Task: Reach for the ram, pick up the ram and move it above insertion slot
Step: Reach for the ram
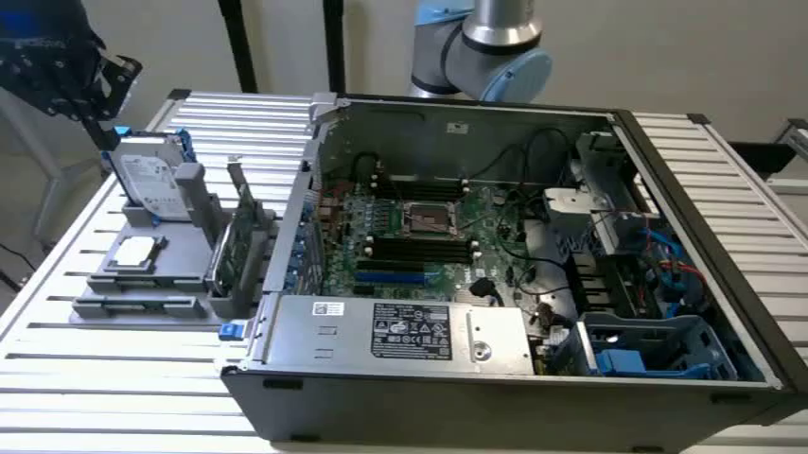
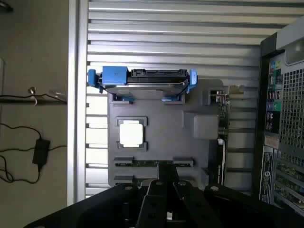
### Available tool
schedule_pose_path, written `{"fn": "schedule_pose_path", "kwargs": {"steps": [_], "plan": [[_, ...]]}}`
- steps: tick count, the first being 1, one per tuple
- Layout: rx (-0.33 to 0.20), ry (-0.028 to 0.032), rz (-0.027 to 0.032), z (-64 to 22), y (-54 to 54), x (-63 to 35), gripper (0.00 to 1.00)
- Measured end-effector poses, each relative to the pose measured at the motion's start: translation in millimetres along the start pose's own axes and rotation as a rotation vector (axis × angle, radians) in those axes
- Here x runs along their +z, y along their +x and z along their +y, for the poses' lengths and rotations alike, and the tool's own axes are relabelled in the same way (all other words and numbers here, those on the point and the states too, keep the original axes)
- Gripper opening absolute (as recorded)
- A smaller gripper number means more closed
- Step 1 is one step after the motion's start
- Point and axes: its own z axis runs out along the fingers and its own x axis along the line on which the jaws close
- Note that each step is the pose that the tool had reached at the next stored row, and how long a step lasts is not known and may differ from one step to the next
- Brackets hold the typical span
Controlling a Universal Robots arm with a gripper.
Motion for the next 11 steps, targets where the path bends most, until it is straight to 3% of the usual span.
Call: {"fn": "schedule_pose_path", "kwargs": {"steps": [11], "plan": [[0.000, 0.0000, 0.0001, 0.0, 0.0, 0.0, 0.11]]}}
